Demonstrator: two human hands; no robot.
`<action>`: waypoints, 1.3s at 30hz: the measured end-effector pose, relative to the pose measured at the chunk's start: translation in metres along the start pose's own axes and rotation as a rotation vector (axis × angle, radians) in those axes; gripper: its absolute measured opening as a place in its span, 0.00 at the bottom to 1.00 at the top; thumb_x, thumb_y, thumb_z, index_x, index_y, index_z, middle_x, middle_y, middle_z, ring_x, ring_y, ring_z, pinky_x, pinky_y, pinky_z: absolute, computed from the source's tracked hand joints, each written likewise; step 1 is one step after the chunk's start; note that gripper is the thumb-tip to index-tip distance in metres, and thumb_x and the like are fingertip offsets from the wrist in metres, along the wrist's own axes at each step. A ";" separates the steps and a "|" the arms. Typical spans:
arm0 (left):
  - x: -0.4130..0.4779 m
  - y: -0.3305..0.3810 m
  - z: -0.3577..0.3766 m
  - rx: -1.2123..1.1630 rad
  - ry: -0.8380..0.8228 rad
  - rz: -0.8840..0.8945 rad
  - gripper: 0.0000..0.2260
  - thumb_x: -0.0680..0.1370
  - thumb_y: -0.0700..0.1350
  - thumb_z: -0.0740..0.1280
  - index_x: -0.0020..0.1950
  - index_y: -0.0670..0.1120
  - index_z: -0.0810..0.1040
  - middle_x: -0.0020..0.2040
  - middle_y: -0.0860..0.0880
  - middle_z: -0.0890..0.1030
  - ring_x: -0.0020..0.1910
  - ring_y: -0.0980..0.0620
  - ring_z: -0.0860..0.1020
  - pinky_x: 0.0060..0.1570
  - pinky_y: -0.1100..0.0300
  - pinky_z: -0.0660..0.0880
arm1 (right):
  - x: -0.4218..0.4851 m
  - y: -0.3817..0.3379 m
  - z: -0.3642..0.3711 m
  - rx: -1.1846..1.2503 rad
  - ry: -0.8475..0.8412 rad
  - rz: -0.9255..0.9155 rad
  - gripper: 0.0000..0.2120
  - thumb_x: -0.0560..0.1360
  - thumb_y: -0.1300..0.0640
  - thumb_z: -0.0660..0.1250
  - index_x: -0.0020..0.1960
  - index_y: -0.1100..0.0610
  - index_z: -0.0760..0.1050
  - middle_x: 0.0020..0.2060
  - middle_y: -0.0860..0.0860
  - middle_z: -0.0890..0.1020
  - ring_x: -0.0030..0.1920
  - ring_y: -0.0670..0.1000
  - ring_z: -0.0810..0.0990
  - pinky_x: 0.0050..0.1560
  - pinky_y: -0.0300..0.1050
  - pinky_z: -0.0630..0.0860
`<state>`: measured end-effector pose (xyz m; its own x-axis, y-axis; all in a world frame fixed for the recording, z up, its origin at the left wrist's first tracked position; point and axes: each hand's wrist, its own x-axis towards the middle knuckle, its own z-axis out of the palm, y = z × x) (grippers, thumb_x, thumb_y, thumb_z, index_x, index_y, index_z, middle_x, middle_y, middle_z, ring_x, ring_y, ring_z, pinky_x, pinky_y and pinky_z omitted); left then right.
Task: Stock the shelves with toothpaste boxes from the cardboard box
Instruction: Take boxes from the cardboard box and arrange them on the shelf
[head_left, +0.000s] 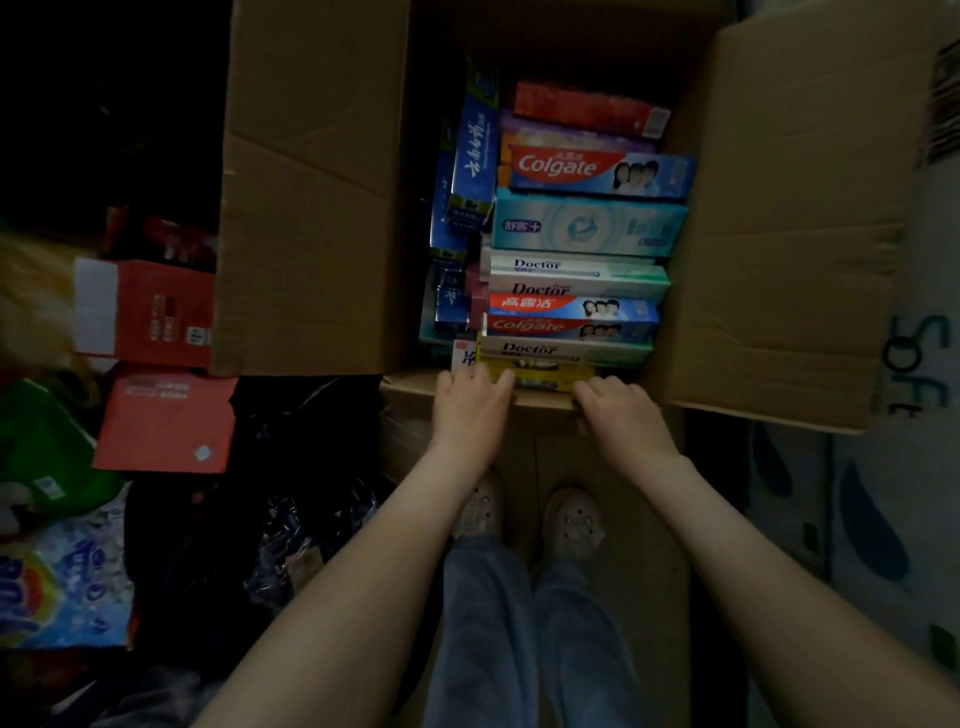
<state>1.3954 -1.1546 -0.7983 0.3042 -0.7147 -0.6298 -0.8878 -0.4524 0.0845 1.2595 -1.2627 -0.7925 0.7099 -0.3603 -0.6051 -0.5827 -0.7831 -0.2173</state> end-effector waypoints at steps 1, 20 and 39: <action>0.003 0.000 -0.006 -0.021 -0.057 0.011 0.22 0.78 0.48 0.64 0.71 0.49 0.63 0.64 0.42 0.72 0.65 0.42 0.70 0.64 0.46 0.67 | 0.001 -0.001 -0.004 0.007 -0.045 0.024 0.14 0.77 0.57 0.63 0.62 0.53 0.70 0.59 0.50 0.75 0.60 0.51 0.72 0.61 0.46 0.67; 0.065 -0.014 -0.069 -0.440 -0.008 -0.062 0.31 0.77 0.46 0.67 0.75 0.47 0.56 0.73 0.44 0.59 0.69 0.44 0.65 0.67 0.48 0.68 | 0.083 0.017 -0.048 -0.003 -0.042 0.044 0.23 0.73 0.50 0.67 0.65 0.53 0.67 0.61 0.52 0.71 0.63 0.53 0.68 0.64 0.48 0.64; -0.090 -0.104 -0.323 -2.168 0.489 -0.626 0.13 0.81 0.46 0.61 0.59 0.37 0.71 0.47 0.42 0.80 0.42 0.52 0.81 0.41 0.62 0.80 | 0.053 -0.114 -0.370 0.022 0.266 -0.467 0.21 0.74 0.50 0.68 0.64 0.57 0.71 0.55 0.53 0.76 0.56 0.57 0.75 0.55 0.52 0.68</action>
<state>1.5718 -1.2160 -0.5012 0.6245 -0.1881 -0.7580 0.7636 -0.0570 0.6432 1.5096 -1.3796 -0.5166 0.9695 -0.0943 -0.2261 -0.1871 -0.8808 -0.4350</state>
